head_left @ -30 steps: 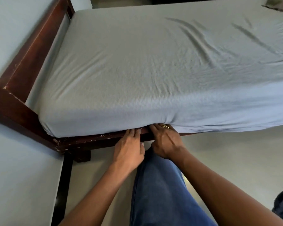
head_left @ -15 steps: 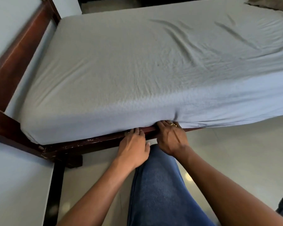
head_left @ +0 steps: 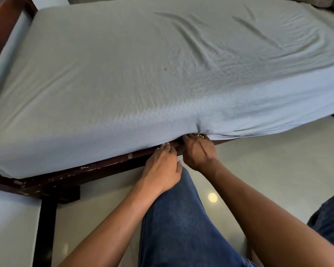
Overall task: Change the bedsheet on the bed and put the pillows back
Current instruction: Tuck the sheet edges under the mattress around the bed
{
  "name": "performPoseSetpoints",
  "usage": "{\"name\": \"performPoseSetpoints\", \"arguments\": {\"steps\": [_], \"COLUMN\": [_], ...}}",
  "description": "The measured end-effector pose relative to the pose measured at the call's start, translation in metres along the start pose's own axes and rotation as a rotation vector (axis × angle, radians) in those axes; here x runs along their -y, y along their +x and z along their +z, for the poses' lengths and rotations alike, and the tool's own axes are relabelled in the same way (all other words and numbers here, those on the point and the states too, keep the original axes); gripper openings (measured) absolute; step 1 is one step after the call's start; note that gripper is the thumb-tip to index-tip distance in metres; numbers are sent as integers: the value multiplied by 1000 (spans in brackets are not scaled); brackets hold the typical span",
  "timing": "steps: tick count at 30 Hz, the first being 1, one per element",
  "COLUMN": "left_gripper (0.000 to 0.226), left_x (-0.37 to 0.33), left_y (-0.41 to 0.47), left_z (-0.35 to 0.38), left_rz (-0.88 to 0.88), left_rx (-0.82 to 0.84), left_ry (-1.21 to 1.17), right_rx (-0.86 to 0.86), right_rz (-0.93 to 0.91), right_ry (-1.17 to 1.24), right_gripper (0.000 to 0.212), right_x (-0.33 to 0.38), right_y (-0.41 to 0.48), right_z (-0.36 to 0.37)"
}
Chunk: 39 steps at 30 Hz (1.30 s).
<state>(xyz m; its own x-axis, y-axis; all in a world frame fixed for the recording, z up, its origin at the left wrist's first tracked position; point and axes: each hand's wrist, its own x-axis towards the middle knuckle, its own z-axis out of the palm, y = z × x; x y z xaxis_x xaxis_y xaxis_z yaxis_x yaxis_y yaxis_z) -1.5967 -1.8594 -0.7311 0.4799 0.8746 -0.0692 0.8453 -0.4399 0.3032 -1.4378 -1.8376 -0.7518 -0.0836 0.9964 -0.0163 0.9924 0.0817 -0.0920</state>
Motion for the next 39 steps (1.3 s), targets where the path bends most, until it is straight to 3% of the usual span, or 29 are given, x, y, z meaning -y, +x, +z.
{"name": "performPoseSetpoints", "arguments": {"steps": [3, 6, 9, 12, 16, 20, 23, 26, 28, 31, 33, 35, 37, 39], "left_gripper": [70, 73, 84, 90, 69, 66, 68, 83, 89, 77, 71, 77, 81, 80], "left_x": [-10, -16, -23, -30, -47, -60, -60, -63, -70, -80, -89, -94, -98, -105], "left_y": [17, 37, 43, 38, 39, 67, 84, 85, 80, 75, 80, 94, 112, 127], "left_z": [0, 12, 27, 27, 9, 5, 15, 33, 39, 37, 33, 32, 35, 39], "left_rz": [101, 99, 63, 31, 101, 185, 131, 163, 150, 124, 211, 296, 275, 225], "left_rx": [27, 45, 37, 51, 74, 64, 121, 79, 43, 25, 11, 44, 67, 97], "left_ry": [-81, -28, 38, 92, -71, -116, -172, -35, 37, 33, -15, -27, -7, -1], "right_rx": [50, -79, -171, -84, 44, 90, -91, -283, -207, -3, 77, 103, -26, -247], "right_rz": [-68, -145, -48, 58, 108, 13, 31, 102, 143, 187, 210, 164, 89, 74], "right_ry": [29, 180, 143, 35, 30, 29, 197, 186, 107, -2, -18, 37, 140, 178], "right_gripper": [59, 79, 69, 58, 42, 61, 52, 54, 59, 58, 49, 58, 67, 59], "right_x": [-6, -27, -48, -62, -60, -71, -78, -90, -107, -120, -123, -128, -135, -148], "right_y": [0, -29, -46, -24, 6, -6, -23, -34, -24, 0, 9, 6, -9, -28], "right_z": [2, -11, -15, -9, -5, -6, -16, -17, -15, -14, -10, -11, -15, -16]}}
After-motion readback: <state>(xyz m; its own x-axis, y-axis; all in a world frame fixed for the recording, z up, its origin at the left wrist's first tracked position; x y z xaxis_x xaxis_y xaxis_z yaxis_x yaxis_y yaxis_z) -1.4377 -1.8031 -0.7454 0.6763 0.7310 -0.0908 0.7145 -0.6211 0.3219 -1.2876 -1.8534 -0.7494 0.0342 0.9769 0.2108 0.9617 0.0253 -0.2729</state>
